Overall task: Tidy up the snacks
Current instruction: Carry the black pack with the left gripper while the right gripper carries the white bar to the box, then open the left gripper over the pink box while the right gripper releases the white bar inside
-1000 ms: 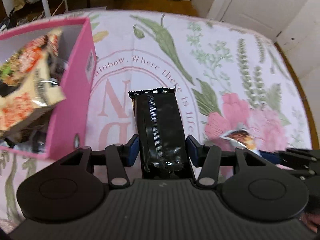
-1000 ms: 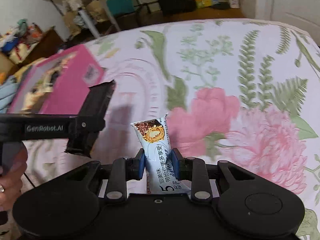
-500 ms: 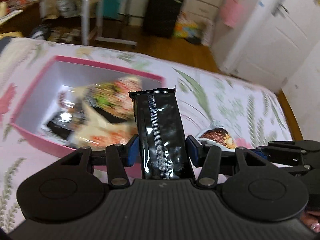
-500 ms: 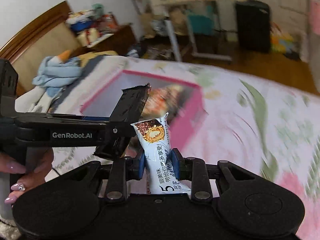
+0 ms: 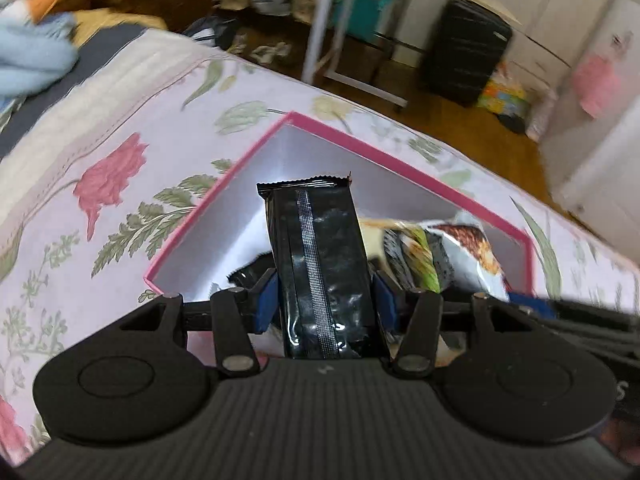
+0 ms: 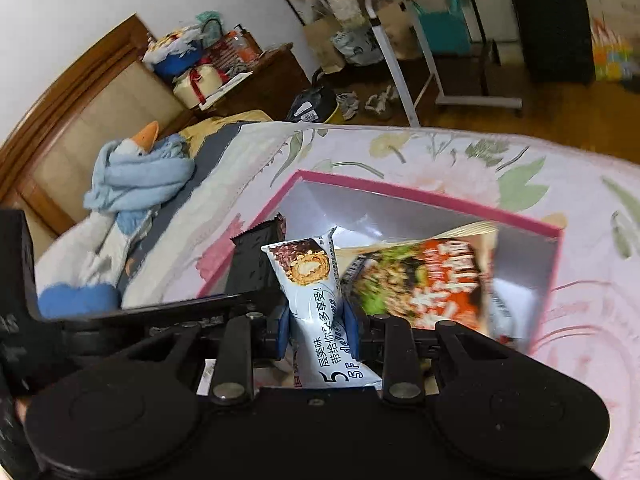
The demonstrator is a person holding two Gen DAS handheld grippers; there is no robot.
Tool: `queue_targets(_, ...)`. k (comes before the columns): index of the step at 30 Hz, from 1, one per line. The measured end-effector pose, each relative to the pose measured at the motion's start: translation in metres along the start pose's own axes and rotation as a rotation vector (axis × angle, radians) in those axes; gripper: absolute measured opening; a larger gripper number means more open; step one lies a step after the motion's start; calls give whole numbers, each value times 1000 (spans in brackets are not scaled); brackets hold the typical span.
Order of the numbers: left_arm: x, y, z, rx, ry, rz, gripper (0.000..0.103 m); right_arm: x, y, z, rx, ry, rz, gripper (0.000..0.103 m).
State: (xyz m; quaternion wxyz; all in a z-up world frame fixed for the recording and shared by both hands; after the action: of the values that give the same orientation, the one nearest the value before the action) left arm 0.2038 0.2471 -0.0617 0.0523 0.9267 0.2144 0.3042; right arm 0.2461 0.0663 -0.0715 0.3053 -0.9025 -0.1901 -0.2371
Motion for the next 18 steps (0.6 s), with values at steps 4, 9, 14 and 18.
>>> queue_targets(4,6,-10,11,57,5,-16,51,4,-3,17,10,-15,59,34)
queue_targets(9,13,-24,13,73,-16,-36,57,2,3,32,48,-44,160,42)
queue_targets(14,6,-27,-2,14,-2,-36,60,-13,-1,11,86,3,112,45)
queue_targets(18,-9,-18,-19,-6,6,24,60,-30,0,-29,82,58,51,45)
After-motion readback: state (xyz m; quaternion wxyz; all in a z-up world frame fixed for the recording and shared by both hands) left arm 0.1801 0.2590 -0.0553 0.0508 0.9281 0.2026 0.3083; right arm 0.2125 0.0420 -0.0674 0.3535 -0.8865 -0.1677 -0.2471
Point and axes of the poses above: each gripper's, at about its wrist camera, not at the fingertips, and z roughly the way its jaws point, y to its right, x to its top, the point moved 2 cm from there along z, roughly the way its jaws point, and after that the axes turned 1 degree about -x, right-handed, at the moved point
